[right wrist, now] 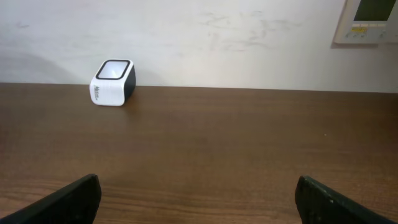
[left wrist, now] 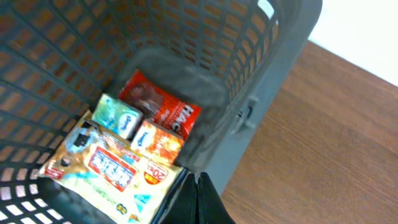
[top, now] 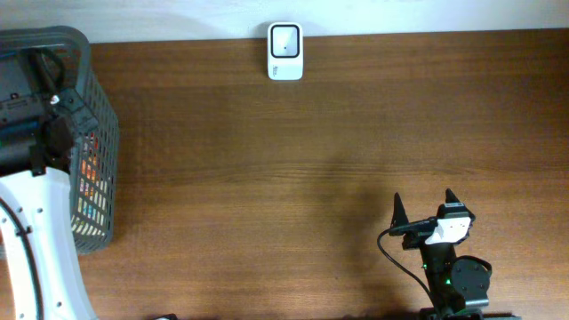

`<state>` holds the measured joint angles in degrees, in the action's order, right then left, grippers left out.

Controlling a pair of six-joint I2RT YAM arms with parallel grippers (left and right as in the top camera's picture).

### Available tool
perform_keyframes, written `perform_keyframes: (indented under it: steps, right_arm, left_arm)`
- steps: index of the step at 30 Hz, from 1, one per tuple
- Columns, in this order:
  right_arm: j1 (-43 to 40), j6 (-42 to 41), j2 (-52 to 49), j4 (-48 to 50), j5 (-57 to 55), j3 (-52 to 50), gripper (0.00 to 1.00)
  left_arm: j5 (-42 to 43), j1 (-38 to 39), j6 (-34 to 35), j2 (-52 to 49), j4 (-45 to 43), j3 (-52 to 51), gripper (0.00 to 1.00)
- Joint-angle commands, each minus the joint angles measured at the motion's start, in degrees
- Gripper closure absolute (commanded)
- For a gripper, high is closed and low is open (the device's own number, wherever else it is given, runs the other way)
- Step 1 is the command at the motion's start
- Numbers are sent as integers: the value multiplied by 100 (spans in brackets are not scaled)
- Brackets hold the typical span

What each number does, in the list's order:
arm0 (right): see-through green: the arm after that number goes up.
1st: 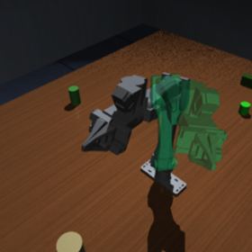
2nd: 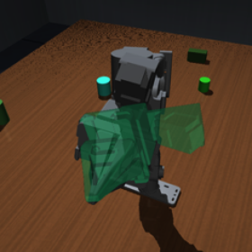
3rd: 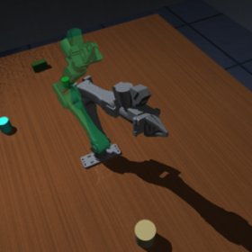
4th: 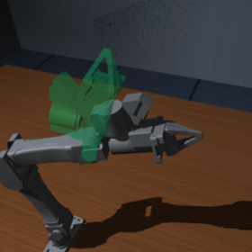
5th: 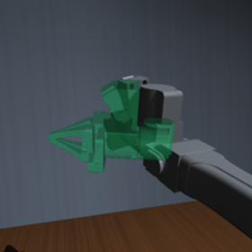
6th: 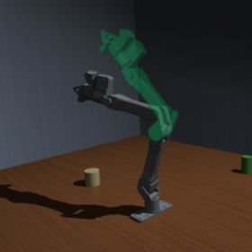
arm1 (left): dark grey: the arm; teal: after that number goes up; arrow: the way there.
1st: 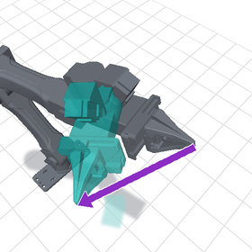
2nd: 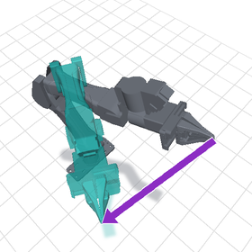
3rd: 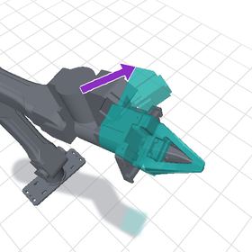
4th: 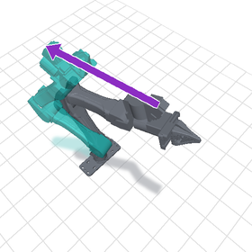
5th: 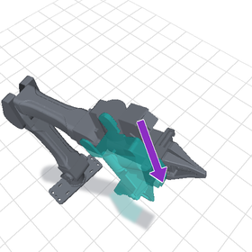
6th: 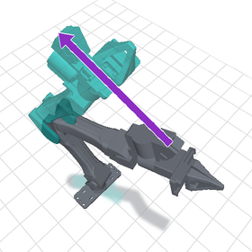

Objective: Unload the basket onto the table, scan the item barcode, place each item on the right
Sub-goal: 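Raise the left gripper and move it over the grey basket, then lower the left gripper into the basket and grasp the orange box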

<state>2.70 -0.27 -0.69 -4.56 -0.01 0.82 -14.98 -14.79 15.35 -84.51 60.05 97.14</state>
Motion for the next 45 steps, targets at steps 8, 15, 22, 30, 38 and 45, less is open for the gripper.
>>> perform_keyframes:
  steps: [8,15,22,30,38,45]
  right_arm:
    - [-11,-66,37,-13,-28,-50,2]
    - [-11,-66,37,-13,-28,-50,2]
    - [-11,-66,37,-13,-28,-50,2]
    - [-11,-66,37,-13,-28,-50,2]
    - [-11,-66,37,-13,-28,-50,2]
    - [-11,-63,37,-13,-28,-50,2]
  left_arm:
    - [2726,-1370,-35,-1189,-684,72,100]
    - [4131,-1539,-949,-1174,-26,72,100]
    - [5056,-1539,-1331,-1174,546,72,100]
    - [7270,-1537,-1322,-1174,686,74,100]
    - [3676,-1683,-417,-1119,1305,951,100]
    - [1773,-1652,533,-1049,3668,1241,100]
